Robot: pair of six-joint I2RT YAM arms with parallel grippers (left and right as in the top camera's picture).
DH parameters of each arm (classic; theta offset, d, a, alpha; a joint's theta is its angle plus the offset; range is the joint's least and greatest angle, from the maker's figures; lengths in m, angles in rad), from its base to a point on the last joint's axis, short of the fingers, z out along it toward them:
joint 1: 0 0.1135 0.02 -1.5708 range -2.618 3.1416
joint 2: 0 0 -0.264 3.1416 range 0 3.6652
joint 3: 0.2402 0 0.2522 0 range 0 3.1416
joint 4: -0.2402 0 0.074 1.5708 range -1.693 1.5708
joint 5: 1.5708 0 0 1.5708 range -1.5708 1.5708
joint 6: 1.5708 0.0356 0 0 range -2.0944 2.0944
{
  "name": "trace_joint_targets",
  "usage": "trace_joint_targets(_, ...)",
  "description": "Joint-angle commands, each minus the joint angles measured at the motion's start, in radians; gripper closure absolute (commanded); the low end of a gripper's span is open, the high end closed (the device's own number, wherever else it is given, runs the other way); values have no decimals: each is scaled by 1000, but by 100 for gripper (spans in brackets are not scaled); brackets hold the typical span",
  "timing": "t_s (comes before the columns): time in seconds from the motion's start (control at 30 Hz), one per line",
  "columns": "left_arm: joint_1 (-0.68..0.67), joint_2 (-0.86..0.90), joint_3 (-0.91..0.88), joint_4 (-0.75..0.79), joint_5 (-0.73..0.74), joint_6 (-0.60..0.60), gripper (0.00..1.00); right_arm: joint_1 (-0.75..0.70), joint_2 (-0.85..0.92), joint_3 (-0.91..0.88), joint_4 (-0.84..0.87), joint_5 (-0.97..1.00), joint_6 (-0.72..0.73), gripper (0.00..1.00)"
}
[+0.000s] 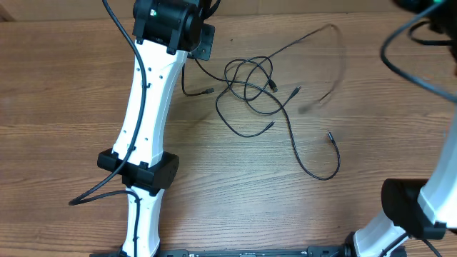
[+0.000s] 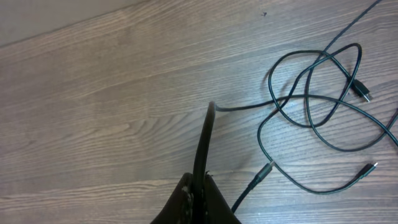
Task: Untangle cables
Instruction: 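Pull the grasped cable rightward with the right gripper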
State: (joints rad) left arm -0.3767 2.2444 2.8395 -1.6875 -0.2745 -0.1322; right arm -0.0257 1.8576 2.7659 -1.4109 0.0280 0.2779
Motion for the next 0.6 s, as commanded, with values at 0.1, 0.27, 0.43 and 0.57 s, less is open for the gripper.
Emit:
trace_joint_targets(0.1,10,-8,9,-2,8,-14,96,-31,-19,166,-83,96,-26,96)
trace_joint_targets(0.27,10,-8,9,-2,14,-14,95,-31,-14,132,-133,96,-26,96)
trace_joint_targets(0.43,10,-8,9,-2,40,-14,95,-31,-4,19,-185,95,-25,52)
trace_joint_targets(0.57,10,-8,9,-2,40,-15,96,-31,2,-147,-197,88,-17,0)
